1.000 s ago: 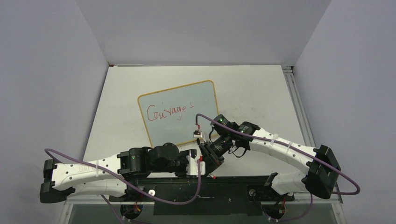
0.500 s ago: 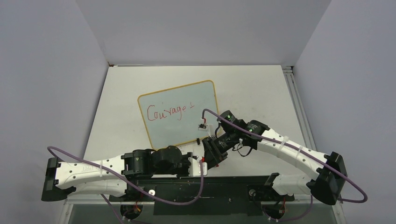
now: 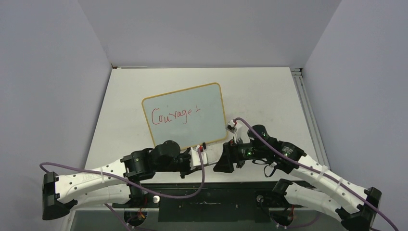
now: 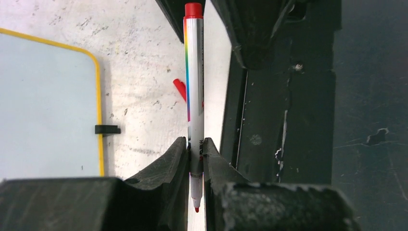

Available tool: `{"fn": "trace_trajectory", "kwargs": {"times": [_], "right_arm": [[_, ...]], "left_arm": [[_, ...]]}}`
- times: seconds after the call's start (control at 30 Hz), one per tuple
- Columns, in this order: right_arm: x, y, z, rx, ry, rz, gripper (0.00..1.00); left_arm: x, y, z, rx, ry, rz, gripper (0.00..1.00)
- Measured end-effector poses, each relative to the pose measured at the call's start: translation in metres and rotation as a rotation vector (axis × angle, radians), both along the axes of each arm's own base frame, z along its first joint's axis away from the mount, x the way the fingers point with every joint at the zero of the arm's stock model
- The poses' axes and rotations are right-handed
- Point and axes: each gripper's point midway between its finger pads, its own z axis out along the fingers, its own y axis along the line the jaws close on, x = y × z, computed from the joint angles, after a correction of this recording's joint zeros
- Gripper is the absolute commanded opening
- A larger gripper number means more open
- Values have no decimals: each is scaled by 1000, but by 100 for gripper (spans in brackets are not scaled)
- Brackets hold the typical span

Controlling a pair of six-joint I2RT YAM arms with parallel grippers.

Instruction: Write a sentence on the whiteboard

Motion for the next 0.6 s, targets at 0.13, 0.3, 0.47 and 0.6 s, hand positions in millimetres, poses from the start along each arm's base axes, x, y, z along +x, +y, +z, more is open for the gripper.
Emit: {"fn": "trace_trajectory", "kwargs": {"times": [0.13,0.3,0.47,0.6], "right_arm": [[8,-1,-2,49,-26,-87,65],[17,8,7,111,-44,-139,54],[14,22,5,120,-31,-110,45],[4,33,-3,103,-10,-62,42]], "left_arm": [[-3,-4,4,-36,56,-24,0],[-6,-6,4,-45,84,-46,0],[-8,-6,3,-45,97,-58,0],[-7,-6,1,-39,102,-56,0]]}}
